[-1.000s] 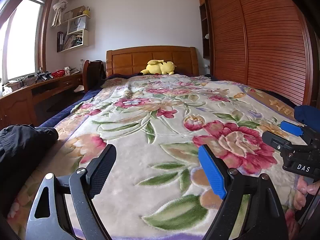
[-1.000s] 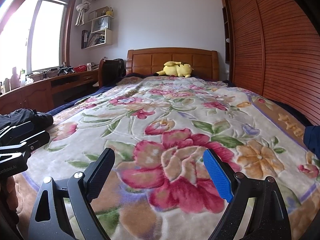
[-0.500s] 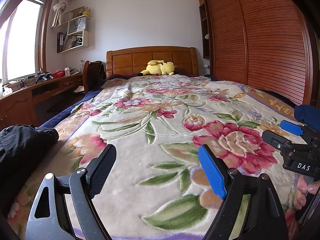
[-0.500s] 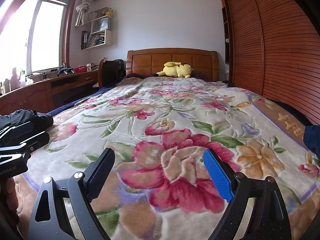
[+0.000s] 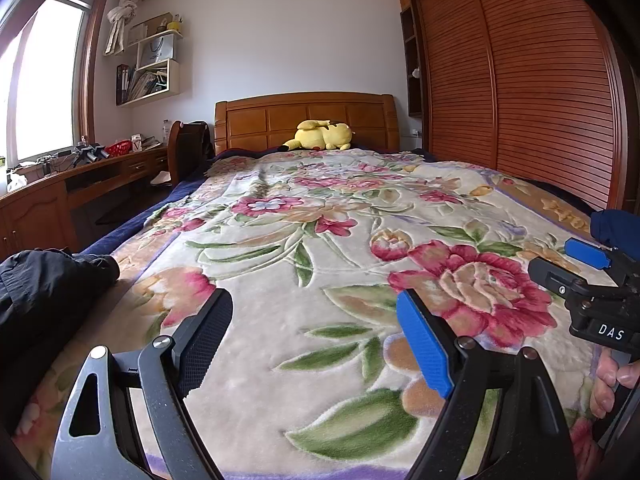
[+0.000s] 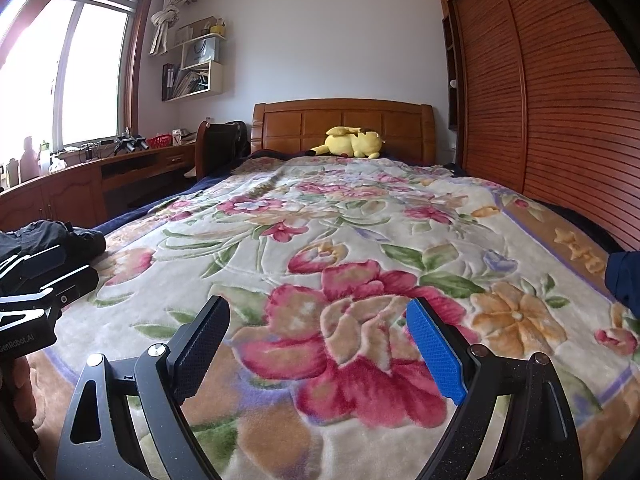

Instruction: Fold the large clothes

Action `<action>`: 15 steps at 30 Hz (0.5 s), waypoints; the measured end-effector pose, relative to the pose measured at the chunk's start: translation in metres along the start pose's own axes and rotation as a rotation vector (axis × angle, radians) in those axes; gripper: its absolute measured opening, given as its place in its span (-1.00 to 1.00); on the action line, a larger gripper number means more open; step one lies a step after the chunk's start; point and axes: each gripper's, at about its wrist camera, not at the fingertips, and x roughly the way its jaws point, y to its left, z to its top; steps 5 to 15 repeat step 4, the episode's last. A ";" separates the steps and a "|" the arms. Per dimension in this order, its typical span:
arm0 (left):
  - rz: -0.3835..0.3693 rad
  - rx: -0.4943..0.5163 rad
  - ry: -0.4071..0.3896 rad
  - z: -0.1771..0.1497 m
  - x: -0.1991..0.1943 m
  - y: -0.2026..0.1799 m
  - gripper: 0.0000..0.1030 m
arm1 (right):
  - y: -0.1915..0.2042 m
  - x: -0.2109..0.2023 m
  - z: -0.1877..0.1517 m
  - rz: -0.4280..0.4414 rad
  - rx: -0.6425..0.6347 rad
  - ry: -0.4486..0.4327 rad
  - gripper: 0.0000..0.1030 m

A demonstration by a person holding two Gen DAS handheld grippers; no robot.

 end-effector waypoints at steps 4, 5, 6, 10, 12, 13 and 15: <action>0.001 -0.001 0.000 0.000 0.000 0.000 0.64 | 0.001 0.001 0.000 -0.001 -0.005 -0.003 0.77; 0.001 -0.001 0.000 0.000 0.000 0.000 0.64 | 0.001 0.001 0.000 -0.001 -0.005 -0.003 0.77; 0.001 -0.001 0.000 0.000 0.000 0.000 0.64 | 0.001 0.001 0.000 -0.001 -0.005 -0.003 0.77; 0.001 -0.001 0.000 0.000 0.000 0.000 0.64 | 0.001 0.001 0.000 -0.001 -0.005 -0.003 0.77; 0.001 -0.001 0.000 0.000 0.000 0.000 0.64 | 0.001 0.001 0.000 -0.001 -0.005 -0.003 0.77; 0.001 -0.001 0.000 0.000 0.000 0.000 0.64 | 0.001 0.001 0.000 -0.001 -0.005 -0.003 0.77; 0.001 -0.001 0.000 0.000 0.000 0.000 0.64 | 0.001 0.001 0.000 -0.001 -0.005 -0.003 0.77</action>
